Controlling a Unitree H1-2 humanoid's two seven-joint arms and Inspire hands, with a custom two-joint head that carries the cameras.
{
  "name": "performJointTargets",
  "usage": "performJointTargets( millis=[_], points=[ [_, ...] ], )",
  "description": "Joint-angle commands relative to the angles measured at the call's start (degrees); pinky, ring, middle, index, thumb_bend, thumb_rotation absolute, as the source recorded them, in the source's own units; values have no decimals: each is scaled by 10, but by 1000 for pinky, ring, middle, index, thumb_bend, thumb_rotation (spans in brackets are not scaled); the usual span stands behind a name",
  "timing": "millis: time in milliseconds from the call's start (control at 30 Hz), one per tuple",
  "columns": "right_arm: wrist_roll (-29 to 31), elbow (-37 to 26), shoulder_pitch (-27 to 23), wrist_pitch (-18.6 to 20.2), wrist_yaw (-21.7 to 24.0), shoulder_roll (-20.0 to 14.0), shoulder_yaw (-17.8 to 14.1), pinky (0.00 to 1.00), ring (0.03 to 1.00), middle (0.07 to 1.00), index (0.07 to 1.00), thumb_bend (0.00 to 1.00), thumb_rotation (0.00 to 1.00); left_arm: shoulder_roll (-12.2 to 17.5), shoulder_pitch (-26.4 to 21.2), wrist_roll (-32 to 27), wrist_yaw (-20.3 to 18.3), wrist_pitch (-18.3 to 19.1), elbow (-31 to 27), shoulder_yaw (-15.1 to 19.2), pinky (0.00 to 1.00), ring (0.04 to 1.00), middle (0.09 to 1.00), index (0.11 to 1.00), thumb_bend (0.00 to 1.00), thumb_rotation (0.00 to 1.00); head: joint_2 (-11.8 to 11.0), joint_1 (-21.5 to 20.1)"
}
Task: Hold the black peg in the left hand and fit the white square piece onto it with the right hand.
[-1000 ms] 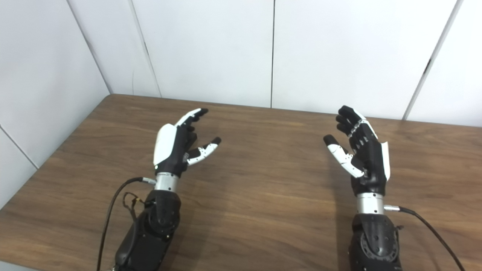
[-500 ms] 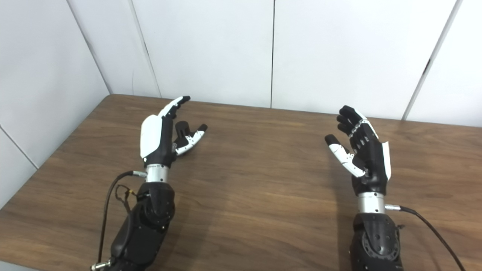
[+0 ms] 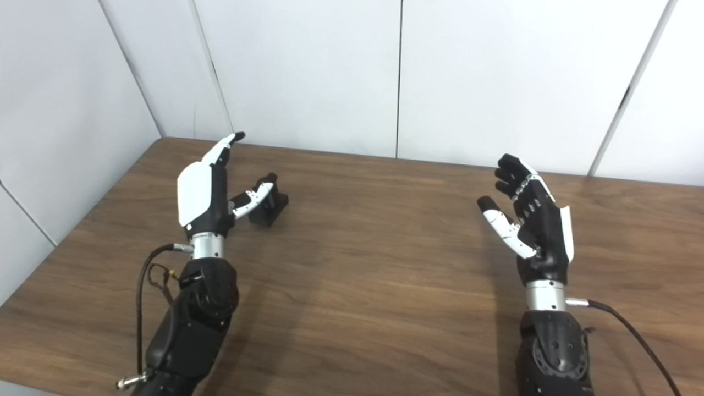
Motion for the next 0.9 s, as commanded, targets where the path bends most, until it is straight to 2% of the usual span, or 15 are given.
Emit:
performJointTargets(
  millis=[0,100,200,267,333,533,867],
  points=[
    [-2,40,49,-10,7,-19,-9,802,818,821,790,654,301,16,-33,16,15,11,-5,1,697,862,880,839,628,354,2,0],
    [2,39,50,-10,9,-18,-10,794,814,824,789,660,305,18,-35,28,-5,54,-5,-4,727,899,916,846,696,454,3,-1],
    [-3,36,51,-10,7,-19,-8,788,810,823,790,663,322,15,-38,33,-26,103,-7,-7,714,919,945,842,753,509,3,-2],
    [3,35,52,-10,10,-18,-9,792,812,823,788,662,325,15,-39,36,-33,122,-5,-11,708,925,955,838,781,545,4,-2],
    [5,34,53,-10,11,-18,-10,801,817,825,786,661,327,18,-39,38,-38,135,-3,-18,718,937,965,832,827,600,5,-1],
    [0,31,54,-10,7,-17,-8,796,809,821,786,650,340,27,-36,42,-65,166,-8,-39,890,990,998,838,982,724,7,-4],
    [0,32,57,-10,6,-14,-9,827,824,819,784,645,327,33,-21,41,-109,194,-39,-65,936,1000,1000,837,1000,806,9,-5]
  ],
)
